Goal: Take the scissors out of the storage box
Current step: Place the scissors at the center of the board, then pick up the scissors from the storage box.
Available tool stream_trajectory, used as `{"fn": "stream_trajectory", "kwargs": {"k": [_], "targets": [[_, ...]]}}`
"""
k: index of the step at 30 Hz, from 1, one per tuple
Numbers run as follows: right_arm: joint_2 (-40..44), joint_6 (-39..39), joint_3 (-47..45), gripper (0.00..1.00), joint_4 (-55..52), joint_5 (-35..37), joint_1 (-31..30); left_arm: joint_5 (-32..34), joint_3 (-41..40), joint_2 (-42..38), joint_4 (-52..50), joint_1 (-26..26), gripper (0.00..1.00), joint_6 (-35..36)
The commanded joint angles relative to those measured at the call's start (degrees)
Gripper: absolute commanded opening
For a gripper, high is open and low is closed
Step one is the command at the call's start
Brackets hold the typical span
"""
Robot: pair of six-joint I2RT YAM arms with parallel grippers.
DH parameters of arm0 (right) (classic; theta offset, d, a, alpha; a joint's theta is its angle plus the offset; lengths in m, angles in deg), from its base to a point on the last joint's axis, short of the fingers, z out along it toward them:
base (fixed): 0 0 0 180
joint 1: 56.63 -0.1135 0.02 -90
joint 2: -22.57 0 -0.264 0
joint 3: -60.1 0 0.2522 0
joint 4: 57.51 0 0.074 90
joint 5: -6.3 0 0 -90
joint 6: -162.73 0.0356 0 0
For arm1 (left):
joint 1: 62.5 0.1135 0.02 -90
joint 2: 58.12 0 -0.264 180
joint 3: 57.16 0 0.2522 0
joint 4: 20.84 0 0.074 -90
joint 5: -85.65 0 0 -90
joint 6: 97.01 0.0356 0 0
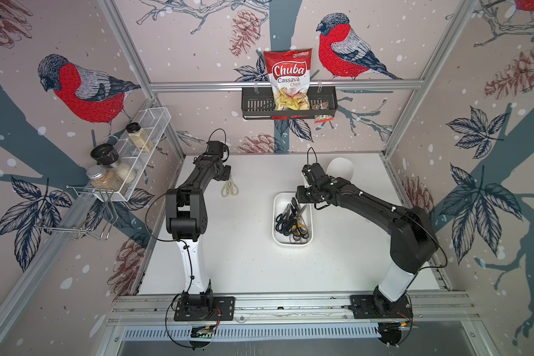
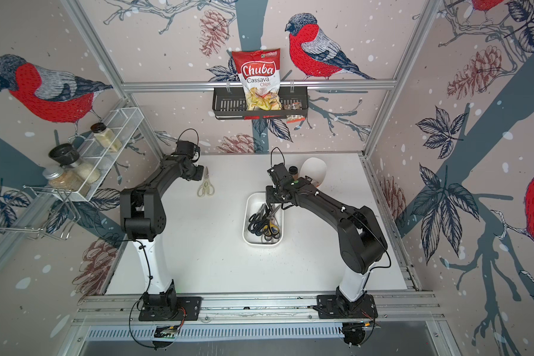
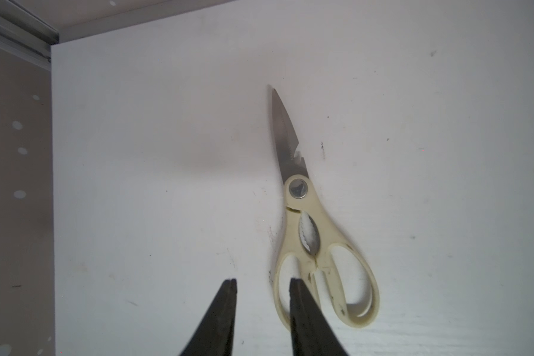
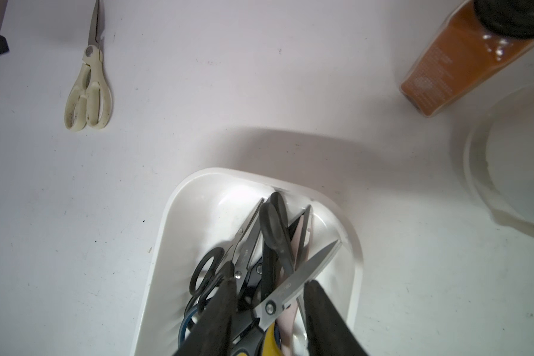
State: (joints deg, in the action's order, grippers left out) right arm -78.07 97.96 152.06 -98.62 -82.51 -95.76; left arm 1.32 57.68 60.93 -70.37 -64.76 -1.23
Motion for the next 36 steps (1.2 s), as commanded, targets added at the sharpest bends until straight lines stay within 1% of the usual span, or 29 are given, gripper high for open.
{"fn": "stream_trajectory", "kwargs": {"k": [1,4,7,11,15,19,23,24,26,31,36], "targets": [[0.4,-1.0,0.3,0.43,-2.8,1.6,-1.4,-2.9,-0.2,-2.3,-5.4,-1.1,0.35,-5.3],[0.8,-0.3,-0.8,0.43,-4.5,1.3,-3.2,-5.0,-3.5,-5.2,-6.2,-3.3,0.35,-8.0],[1.8,1.4,-2.9,0.44,-5.4,0.2,-5.2,-7.5,-8.9,-8.9,-5.5,-6.4,0.35,-10.2],[4.0,5.6,-7.0,0.43,-4.9,-1.4,-6.8,-10.7,-17.4,-14.0,-2.6,-10.2,0.34,-13.2],[5.7,10.4,-9.9,0.43,-4.6,-1.5,-7.6,-15.9,-25.0,-19.2,1.3,-10.6,0.34,-18.4],[5.8,15.0,-10.5,0.4,-3.8,-2.3,-8.6,-19.7,-30.7,-24.0,5.1,-10.7,0.35,-22.2],[3.8,19.8,-9.7,0.34,-5.0,-0.6,-9.9,-20.6,-35.3,-27.7,8.2,-10.7,0.34,-24.8],[3.4,20.8,-9.8,0.3,-5.0,-0.2,-10.2,-20.5,-36.5,-28.5,8.7,-10.6,0.34,-25.0],[2.9,22.0,-10.1,0.28,-4.9,0.0,-10.4,-19.5,-38.5,-30.2,9.8,-10.6,0.34,-25.6],[1.7,24.9,-9.1,0.27,-6.3,1.1,-10.8,-18.5,-41.7,-34.0,11.4,-10.6,0.35,-26.3],[0.5,26.4,-9.0,0.27,-6.1,1.6,-11.2,-19.1,-42.2,-34.5,11.1,-10.6,0.35,-25.7]]}}
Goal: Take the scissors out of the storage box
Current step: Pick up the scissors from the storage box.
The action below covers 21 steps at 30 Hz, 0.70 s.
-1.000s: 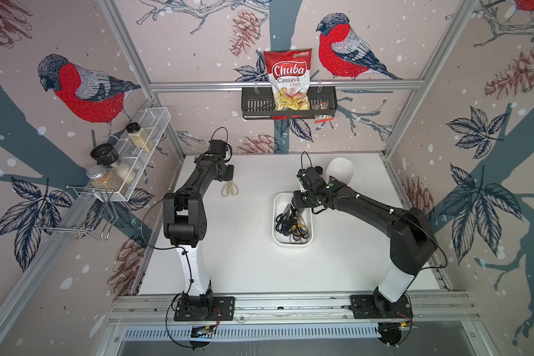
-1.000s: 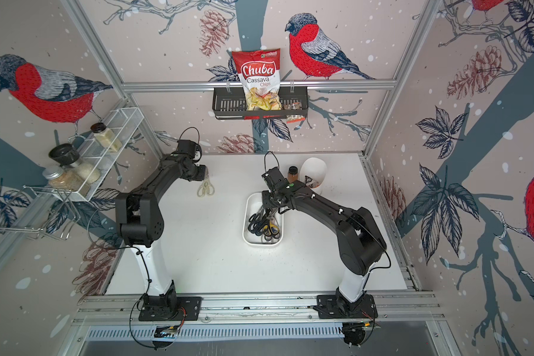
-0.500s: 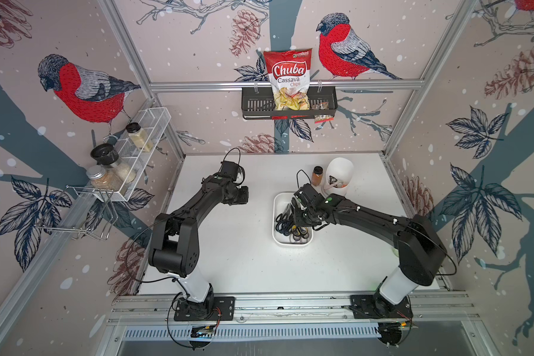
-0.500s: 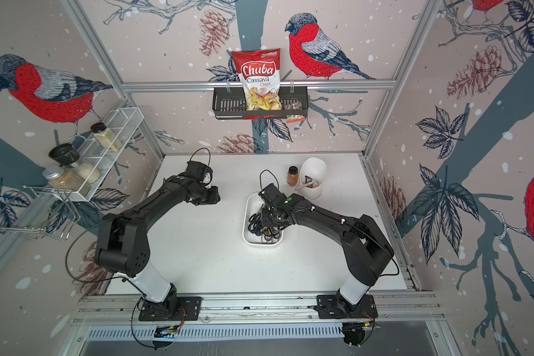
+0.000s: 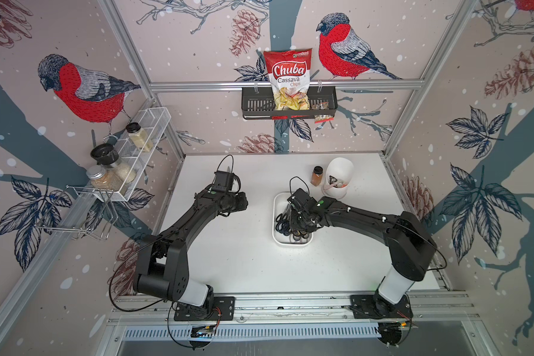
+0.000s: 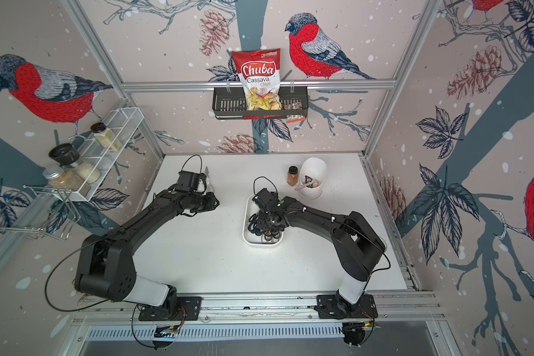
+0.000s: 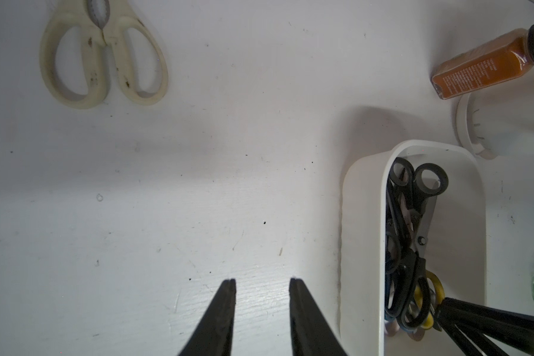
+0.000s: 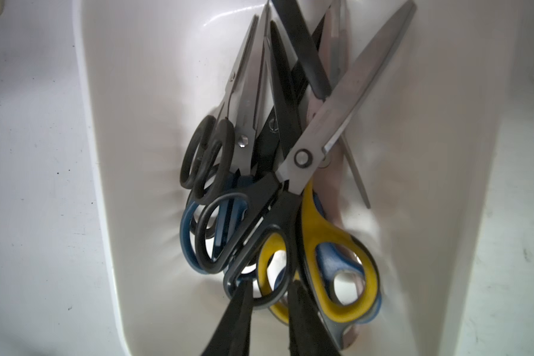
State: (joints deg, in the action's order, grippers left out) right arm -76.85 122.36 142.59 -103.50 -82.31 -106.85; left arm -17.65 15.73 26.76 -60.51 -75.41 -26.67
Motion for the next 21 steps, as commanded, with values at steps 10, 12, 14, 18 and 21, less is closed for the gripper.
{"fn": "stream_trajectory", "kwargs": {"k": [10,12,14,18,21], "targets": [[-4.2,2.2,1.3,0.27,-0.6,2.5,-0.3,-0.5,-1.7,-2.5,0.9,0.0,0.35,-0.2],[-4.9,2.1,1.4,0.27,-0.2,2.5,-0.3,-0.5,-1.7,-2.9,0.9,0.0,0.35,-0.3],[-5.2,2.0,1.3,0.27,0.2,2.6,-0.3,-0.5,-1.7,-3.2,0.9,0.0,0.35,-0.4],[-5.0,1.5,1.5,0.25,0.5,3.2,-0.3,-0.7,-1.7,-3.6,0.7,0.0,0.35,-0.6],[-4.3,1.0,1.3,0.22,0.6,4.1,-0.3,-1.0,-1.7,-3.7,0.8,0.0,0.35,-0.9]]}}
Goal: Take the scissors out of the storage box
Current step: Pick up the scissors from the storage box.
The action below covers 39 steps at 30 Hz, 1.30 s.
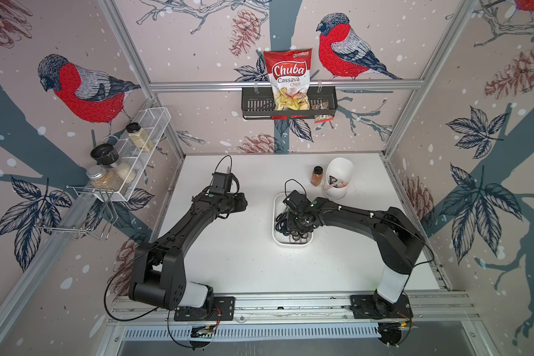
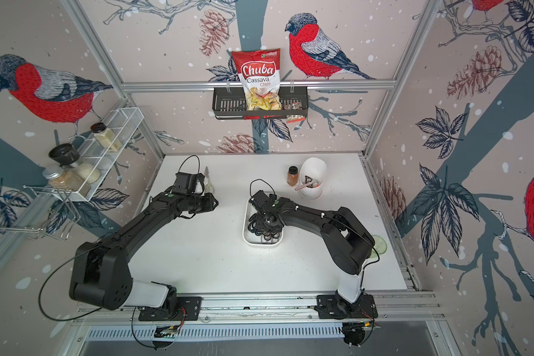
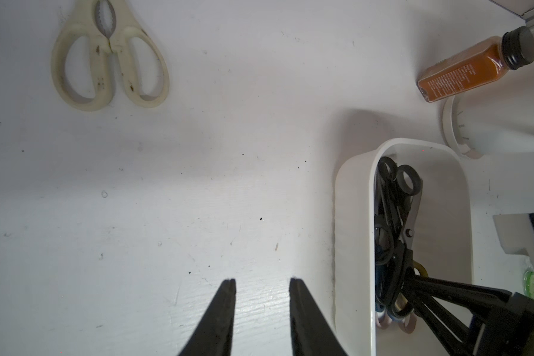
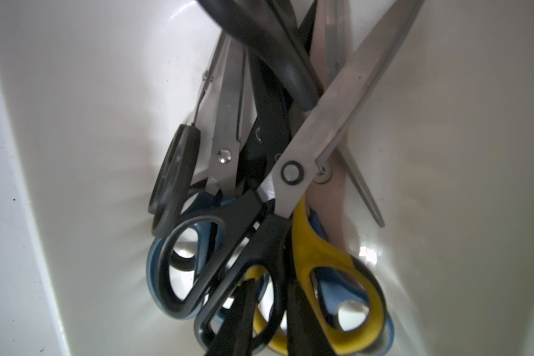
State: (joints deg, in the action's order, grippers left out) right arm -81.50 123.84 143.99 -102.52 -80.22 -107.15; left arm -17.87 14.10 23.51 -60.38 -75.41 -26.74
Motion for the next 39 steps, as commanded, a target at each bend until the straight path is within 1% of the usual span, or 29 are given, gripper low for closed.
{"fn": "stream_trajectory", "kwargs": {"k": [1,6,11,14,16,19,24,32,35,39], "targets": [[0.5,-0.7,-0.1,0.2,-0.5,2.2,0.1,-1.0,0.0,-0.4,0.7,0.0,0.35,-0.9],[1.7,-2.0,-0.2,0.13,-1.0,3.1,0.3,-3.1,0.0,-0.2,0.6,0.0,0.35,-1.0],[4.1,-3.9,-1.3,0.06,-2.2,3.7,0.4,-9.2,-1.4,1.3,1.1,-0.7,0.35,-1.1],[5.5,-5.8,-2.2,0.0,-2.0,3.9,0.5,-11.2,-0.7,2.6,0.6,-2.8,0.36,-1.0],[6.3,-7.2,-2.1,0.0,-1.8,4.0,0.5,-11.2,-0.6,3.2,0.0,-4.9,0.36,-0.9],[7.2,-9.0,-1.9,0.0,-1.2,4.3,0.4,-11.3,2.0,3.7,-0.8,-7.9,0.36,-1.6],[8.3,-10.3,-2.0,0.0,0.4,5.3,0.4,-10.1,4.9,4.4,-2.3,-12.5,0.36,-2.6],[8.5,-11.1,-0.3,0.0,1.4,5.9,0.4,-5.1,8.1,7.2,-3.6,-20.4,0.35,-0.6],[8.4,-11.7,0.5,0.0,1.6,6.5,0.4,-2.6,8.7,8.0,-3.6,-22.2,0.35,-1.0],[8.3,-12.3,1.5,0.0,2.0,6.1,0.5,-0.2,9.5,8.8,-3.5,-23.4,0.34,-1.5]]}}
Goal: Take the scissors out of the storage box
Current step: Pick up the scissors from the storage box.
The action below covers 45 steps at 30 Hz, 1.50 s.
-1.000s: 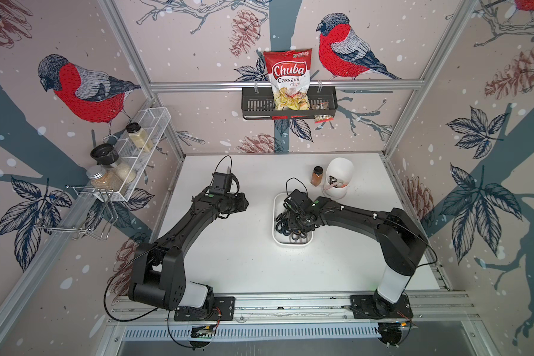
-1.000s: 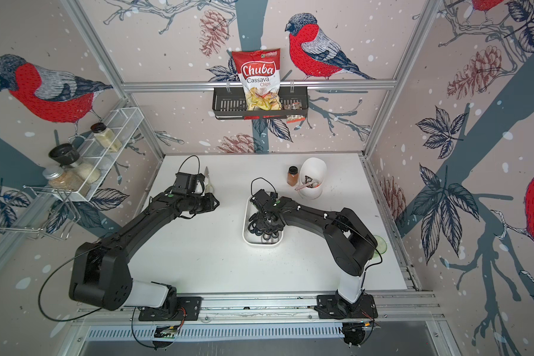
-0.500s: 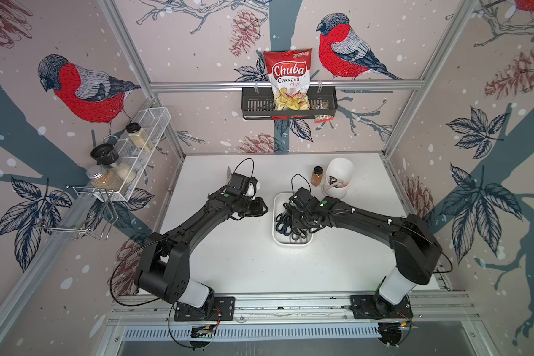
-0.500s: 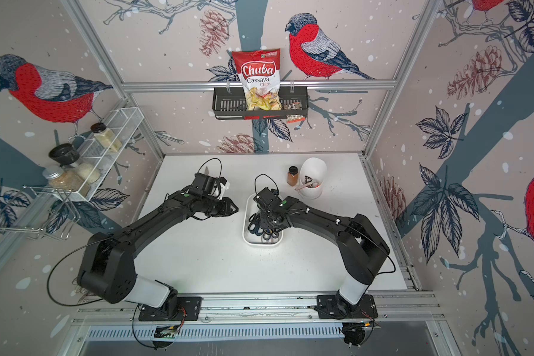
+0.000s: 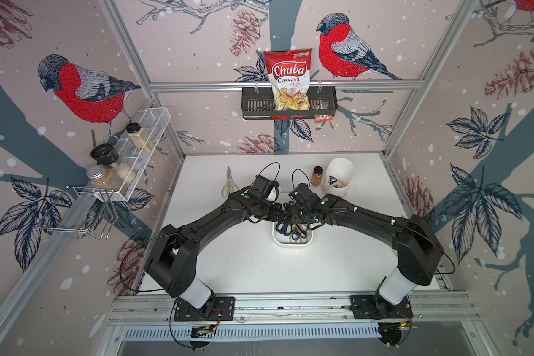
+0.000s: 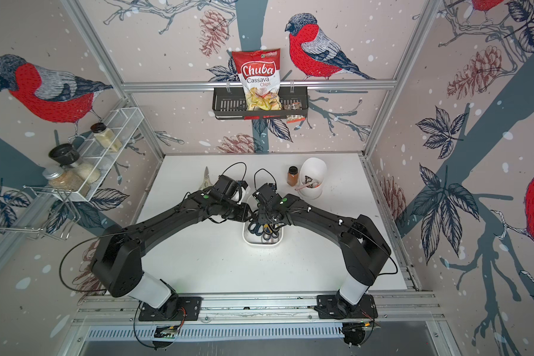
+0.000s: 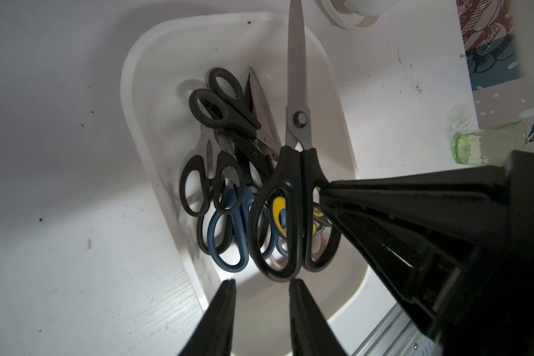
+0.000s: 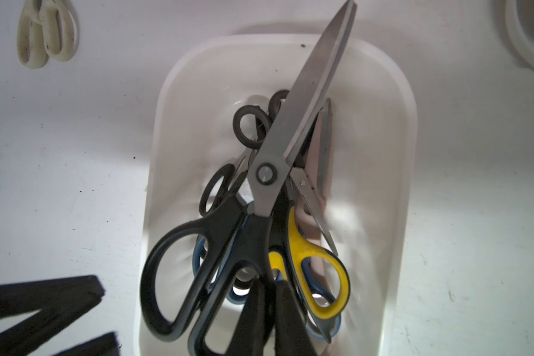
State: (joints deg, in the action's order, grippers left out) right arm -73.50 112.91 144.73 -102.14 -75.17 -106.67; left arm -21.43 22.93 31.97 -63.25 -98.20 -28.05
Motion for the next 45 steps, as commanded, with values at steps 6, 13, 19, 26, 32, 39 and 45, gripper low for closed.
{"fn": "stream_trajectory", "kwargs": {"k": [6,13,19,26,32,39,45], "targets": [[0.6,-1.9,0.9,0.0,2.0,0.4,-0.1,6.4,1.3,1.2,-0.2,-1.2,0.3,-1.0],[1.2,-2.1,0.5,0.0,2.7,-0.2,-0.2,8.0,1.9,2.3,0.7,-2.2,0.24,-1.9],[1.6,-2.3,0.2,0.0,3.0,-0.4,-0.4,8.3,3.0,3.9,0.7,-2.7,0.23,-2.2],[1.4,-2.5,0.3,0.0,3.4,-0.5,-0.4,8.5,4.4,4.8,0.8,-2.9,0.17,-2.2],[1.2,-2.6,0.3,0.0,3.6,-0.6,-0.4,7.8,4.9,5.6,0.5,-3.0,0.08,-2.2],[0.6,-2.6,0.5,0.02,4.5,-0.6,-0.3,6.7,5.0,6.4,0.5,-3.0,0.01,-2.4],[0.9,-2.0,0.2,0.32,5.2,-0.4,0.4,6.3,5.0,7.2,0.6,-2.7,0.0,-4.7]]}}
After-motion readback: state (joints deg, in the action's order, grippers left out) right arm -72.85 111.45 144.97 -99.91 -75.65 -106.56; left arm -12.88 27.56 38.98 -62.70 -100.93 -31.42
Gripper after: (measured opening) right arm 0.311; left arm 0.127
